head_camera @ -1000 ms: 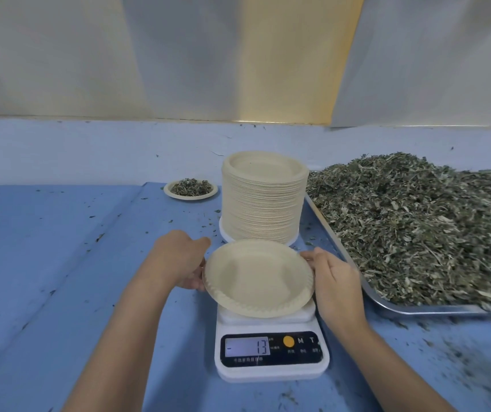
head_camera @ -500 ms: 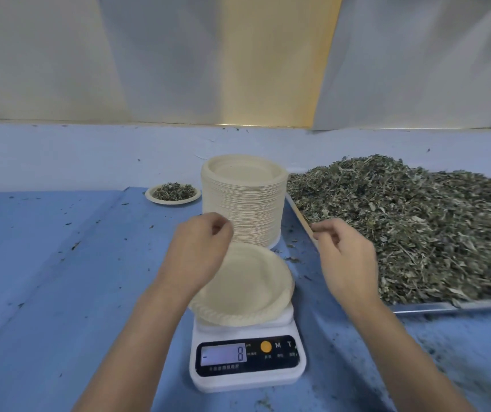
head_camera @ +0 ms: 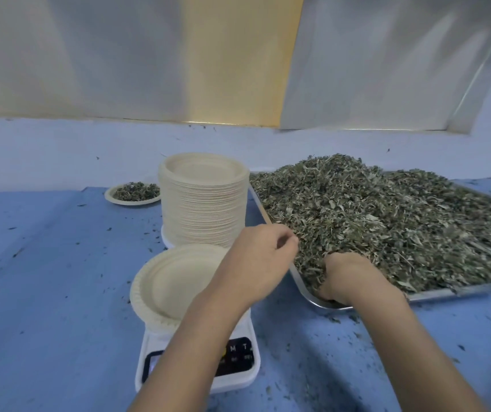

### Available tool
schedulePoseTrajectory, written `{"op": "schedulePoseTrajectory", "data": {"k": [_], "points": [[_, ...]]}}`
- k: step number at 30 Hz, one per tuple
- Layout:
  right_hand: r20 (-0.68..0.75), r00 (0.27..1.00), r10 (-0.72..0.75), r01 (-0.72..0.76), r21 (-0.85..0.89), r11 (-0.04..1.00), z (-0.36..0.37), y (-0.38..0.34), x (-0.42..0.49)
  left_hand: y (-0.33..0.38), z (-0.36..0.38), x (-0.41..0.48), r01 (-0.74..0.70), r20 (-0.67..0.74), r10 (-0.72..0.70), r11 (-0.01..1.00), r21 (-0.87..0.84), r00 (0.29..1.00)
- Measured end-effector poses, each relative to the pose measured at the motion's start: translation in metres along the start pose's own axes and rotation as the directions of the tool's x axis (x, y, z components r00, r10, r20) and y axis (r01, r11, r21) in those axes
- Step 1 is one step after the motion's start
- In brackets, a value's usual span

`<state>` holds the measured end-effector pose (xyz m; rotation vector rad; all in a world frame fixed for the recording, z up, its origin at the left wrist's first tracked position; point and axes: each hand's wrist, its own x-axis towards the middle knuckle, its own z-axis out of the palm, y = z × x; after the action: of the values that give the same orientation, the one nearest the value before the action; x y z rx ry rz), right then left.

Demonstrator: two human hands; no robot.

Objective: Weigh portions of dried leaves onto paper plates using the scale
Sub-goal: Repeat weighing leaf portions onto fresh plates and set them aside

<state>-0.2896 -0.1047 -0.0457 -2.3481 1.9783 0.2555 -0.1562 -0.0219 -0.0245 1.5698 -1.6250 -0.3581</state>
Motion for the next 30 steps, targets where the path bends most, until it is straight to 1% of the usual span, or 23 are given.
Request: {"op": "schedulePoseTrajectory", "data": {"k": [3, 5, 8, 12, 14, 17, 19, 21, 23, 25, 27, 29, 30], "points": [[-0.028, 0.999, -0.033, 0.033, -0.002, 0.999, 0.006, -0.005, 0.007, -0.002, -0.003, -0.001, 0.027, 0.008, -0.027, 0.998, -0.057, 1.000], [-0.087, 0.994, -0.071, 0.075, 0.040, 0.996, 0.008, -0.009, 0.010, -0.002, -0.006, -0.002, 0.036, -0.006, -0.037, 0.995, -0.091, 0.999], [-0.200, 0.971, -0.128, 0.165, 0.183, 0.969, 0.010, -0.013, 0.018, -0.003, -0.007, -0.002, 0.037, -0.018, -0.039, 0.994, -0.104, 0.999], [-0.273, 0.946, -0.178, 0.268, 0.346, 0.899, 0.009, -0.009, 0.021, -0.005, -0.004, -0.004, 0.029, -0.010, -0.030, 0.994, -0.102, 1.000], [-0.289, 0.935, -0.206, 0.304, 0.354, 0.884, 0.004, -0.003, 0.020, -0.006, -0.004, -0.003, 0.027, -0.012, -0.029, 0.995, -0.095, 1.000], [-0.300, 0.927, -0.226, 0.311, 0.274, 0.910, -0.007, 0.005, 0.016, -0.007, -0.005, -0.002, 0.038, -0.024, -0.040, 0.994, -0.099, 0.999], [-0.241, 0.936, -0.255, 0.305, 0.195, 0.932, -0.010, 0.005, 0.014, -0.008, -0.005, -0.002, 0.044, -0.031, -0.047, 0.994, -0.103, 0.998], [-0.106, 0.952, -0.287, 0.298, 0.106, 0.949, -0.008, 0.002, 0.013, -0.007, -0.006, -0.002, 0.041, -0.033, -0.044, 0.993, -0.107, 0.998], [0.053, 0.945, -0.322, 0.322, -0.002, 0.947, -0.004, -0.003, 0.011, -0.007, -0.005, -0.003, 0.037, -0.030, -0.040, 0.994, -0.100, 0.999], [0.161, 0.939, -0.303, 0.316, -0.066, 0.946, -0.004, -0.007, 0.010, -0.008, -0.005, -0.002, 0.040, -0.024, -0.042, 0.996, -0.081, 0.999], [0.186, 0.945, -0.269, 0.293, -0.118, 0.949, -0.002, -0.010, 0.010, -0.009, -0.004, -0.002, 0.044, -0.021, -0.045, 0.997, -0.067, 0.999], [0.141, 0.956, -0.256, 0.273, -0.119, 0.955, 0.002, -0.013, 0.011, -0.009, -0.002, -0.002, 0.048, -0.008, -0.048, 0.997, -0.056, 0.999], [0.091, 0.963, -0.253, 0.260, -0.085, 0.962, 0.004, -0.014, 0.011, -0.009, -0.002, -0.002, 0.049, 0.000, -0.049, 0.998, -0.049, 0.999]]}}
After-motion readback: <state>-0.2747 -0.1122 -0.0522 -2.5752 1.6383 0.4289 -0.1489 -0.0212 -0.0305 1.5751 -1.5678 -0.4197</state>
